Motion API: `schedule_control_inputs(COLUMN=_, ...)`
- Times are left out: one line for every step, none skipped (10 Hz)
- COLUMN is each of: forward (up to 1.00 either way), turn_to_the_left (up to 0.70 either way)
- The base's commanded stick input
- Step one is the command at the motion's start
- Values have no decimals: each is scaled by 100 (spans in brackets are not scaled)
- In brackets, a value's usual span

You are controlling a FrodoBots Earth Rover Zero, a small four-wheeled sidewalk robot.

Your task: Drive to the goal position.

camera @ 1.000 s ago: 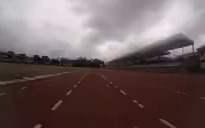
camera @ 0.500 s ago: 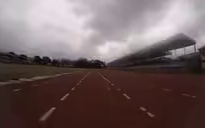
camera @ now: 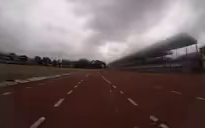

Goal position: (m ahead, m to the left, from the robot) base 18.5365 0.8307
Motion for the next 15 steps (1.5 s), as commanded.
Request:
schedule_control_inputs(forward=70, turn_to_the_left=0)
schedule_control_inputs(forward=70, turn_to_the_left=0)
schedule_control_inputs(forward=70, turn_to_the_left=-14)
schedule_control_inputs(forward=70, turn_to_the_left=-31)
schedule_control_inputs(forward=70, turn_to_the_left=-35)
schedule_control_inputs(forward=70, turn_to_the_left=-35)
schedule_control_inputs(forward=70, turn_to_the_left=-35)
schedule_control_inputs(forward=70, turn_to_the_left=-35)
schedule_control_inputs(forward=70, turn_to_the_left=-8)
schedule_control_inputs(forward=70, turn_to_the_left=-4)
schedule_control_inputs(forward=70, turn_to_the_left=0)
schedule_control_inputs(forward=70, turn_to_the_left=0)
schedule_control_inputs(forward=70, turn_to_the_left=0)
schedule_control_inputs(forward=70, turn_to_the_left=0)
schedule_control_inputs(forward=70, turn_to_the_left=0)
